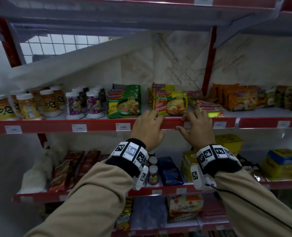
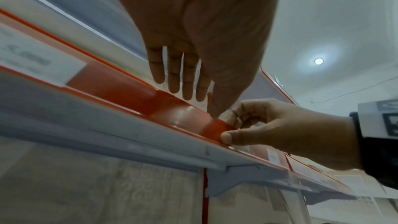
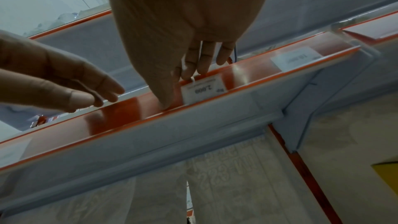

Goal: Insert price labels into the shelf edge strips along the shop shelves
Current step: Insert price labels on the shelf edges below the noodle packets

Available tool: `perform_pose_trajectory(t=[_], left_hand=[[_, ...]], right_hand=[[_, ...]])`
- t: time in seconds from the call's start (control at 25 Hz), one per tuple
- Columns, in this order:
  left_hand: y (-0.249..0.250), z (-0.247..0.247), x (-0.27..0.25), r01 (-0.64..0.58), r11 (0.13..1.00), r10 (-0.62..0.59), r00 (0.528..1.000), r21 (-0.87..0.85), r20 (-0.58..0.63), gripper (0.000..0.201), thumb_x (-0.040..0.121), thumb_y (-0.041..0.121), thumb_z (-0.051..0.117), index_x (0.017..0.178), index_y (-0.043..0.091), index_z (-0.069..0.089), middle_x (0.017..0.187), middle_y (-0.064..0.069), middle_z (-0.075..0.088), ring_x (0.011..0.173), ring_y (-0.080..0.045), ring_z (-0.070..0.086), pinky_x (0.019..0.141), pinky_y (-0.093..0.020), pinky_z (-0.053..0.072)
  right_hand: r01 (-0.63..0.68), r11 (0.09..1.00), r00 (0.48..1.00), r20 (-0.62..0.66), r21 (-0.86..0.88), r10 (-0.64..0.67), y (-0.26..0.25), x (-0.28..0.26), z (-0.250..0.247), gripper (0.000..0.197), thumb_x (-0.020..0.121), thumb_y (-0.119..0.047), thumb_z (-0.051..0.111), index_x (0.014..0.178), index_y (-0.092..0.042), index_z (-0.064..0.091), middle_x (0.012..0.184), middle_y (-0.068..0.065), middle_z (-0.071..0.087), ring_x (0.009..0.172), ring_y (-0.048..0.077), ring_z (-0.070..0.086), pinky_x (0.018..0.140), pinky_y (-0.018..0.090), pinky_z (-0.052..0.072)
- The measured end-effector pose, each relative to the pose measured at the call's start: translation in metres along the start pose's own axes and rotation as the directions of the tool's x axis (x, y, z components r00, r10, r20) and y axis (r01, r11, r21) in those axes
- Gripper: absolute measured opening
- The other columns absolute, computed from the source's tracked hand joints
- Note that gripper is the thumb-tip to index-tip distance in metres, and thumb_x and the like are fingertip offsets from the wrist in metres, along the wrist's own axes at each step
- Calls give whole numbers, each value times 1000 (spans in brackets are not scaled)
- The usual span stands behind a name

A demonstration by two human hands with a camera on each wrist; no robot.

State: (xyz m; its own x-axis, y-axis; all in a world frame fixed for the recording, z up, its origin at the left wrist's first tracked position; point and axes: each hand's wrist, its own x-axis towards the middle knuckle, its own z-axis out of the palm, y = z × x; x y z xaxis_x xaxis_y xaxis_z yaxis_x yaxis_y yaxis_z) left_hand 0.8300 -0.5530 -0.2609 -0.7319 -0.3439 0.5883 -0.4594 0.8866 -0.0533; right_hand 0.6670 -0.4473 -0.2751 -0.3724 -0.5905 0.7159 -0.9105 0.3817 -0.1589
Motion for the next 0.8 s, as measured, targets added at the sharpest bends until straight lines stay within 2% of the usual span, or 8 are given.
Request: perform_pose_trajectory(t=[0.12,0.24,0.4,0.52,0.64,0.8], left_hand=[[26,11,10,-20,999,18,998,45,55,56,88,40,51,140,23,38,125,-3,44,113,-23,38,93,-36,36],[37,15,15,19,997,-22,999,78,37,50,89,37,51,137,26,43,123,-5,43,113,-25,37,88,-36,36],[45,17,11,28,999,-27,999,38,-27,39,88,27,53,126,20,55,118,-6,49,110,-26,43,80,-36,36],[53,19,12,40,999,-39,998,23,-44,36,87,24,53,122,16,57,115,-6,52,107,-25,45,82,-34,35],[58,20,16,54,998,-55,996,-14,-64,33,85,21,55,117,13,59,110,-7,53,103,-25,47,83,-33,35],[59,22,16,69,996,-73,994,-56,-85,31,84,19,57,113,11,60,107,-9,53,100,-27,47,80,-33,37]], right_hand=[[89,994,995,34,61,-91,19,3,-5,30,75,-24,76,95,-12,58,104,11,54,98,31,46,79,36,35],[142,986,987,65,91,-148,28,8,-6,26,76,-12,73,98,-9,58,104,12,54,99,31,46,78,32,35],[207,975,978,-16,79,-206,34,0,-6,26,73,-2,73,96,-5,61,96,14,58,92,35,50,73,40,45],[244,969,970,-27,25,-243,37,-7,-4,28,72,8,67,96,-4,62,94,15,60,90,35,51,75,44,46],[264,964,964,-2,-4,-264,40,-2,-4,30,70,11,62,97,-3,62,92,17,60,87,36,51,73,44,45],[251,968,968,34,-15,-250,39,1,-6,19,74,3,61,92,-4,62,91,16,59,85,34,48,71,42,42]])
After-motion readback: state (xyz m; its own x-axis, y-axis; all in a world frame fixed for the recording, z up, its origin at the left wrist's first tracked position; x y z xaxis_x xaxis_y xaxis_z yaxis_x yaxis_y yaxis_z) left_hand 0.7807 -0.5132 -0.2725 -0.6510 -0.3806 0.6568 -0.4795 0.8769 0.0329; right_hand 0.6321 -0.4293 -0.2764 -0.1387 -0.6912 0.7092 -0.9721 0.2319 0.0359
